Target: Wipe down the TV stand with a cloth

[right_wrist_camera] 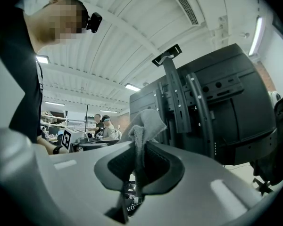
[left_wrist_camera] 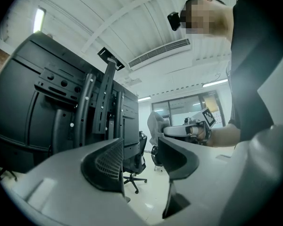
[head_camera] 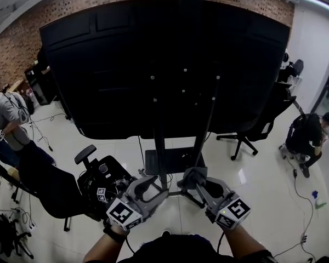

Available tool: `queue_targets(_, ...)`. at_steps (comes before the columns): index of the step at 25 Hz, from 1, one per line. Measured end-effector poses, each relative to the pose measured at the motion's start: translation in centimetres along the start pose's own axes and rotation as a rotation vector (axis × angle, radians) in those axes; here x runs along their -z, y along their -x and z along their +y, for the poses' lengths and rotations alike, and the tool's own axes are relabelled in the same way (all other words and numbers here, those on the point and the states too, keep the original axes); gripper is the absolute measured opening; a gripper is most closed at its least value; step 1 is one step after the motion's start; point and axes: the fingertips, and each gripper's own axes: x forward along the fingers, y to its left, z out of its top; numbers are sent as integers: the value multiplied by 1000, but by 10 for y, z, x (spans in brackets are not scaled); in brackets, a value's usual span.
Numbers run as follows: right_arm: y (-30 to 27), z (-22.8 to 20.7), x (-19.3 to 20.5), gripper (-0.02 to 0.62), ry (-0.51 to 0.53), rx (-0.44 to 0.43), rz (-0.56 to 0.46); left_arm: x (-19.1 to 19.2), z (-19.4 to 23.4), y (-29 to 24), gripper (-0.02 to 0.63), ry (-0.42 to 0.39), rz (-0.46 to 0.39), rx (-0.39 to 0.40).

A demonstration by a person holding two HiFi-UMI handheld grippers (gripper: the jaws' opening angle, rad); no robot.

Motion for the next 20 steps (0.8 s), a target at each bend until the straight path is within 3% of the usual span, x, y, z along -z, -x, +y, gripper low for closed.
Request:
queue_targets(5, -9, -10, -12, 32, 17, -32, -4, -6, 7, -10, 252, -15, -12, -20)
queue_targets(13, -15, -27, -51, 32, 129, -74, -37, -35, 12, -24, 255, -83, -44, -45)
queue_targets(20, -30, -46, -105, 34, 233, -91, -97, -81, 14, -39, 261, -218, -100, -27)
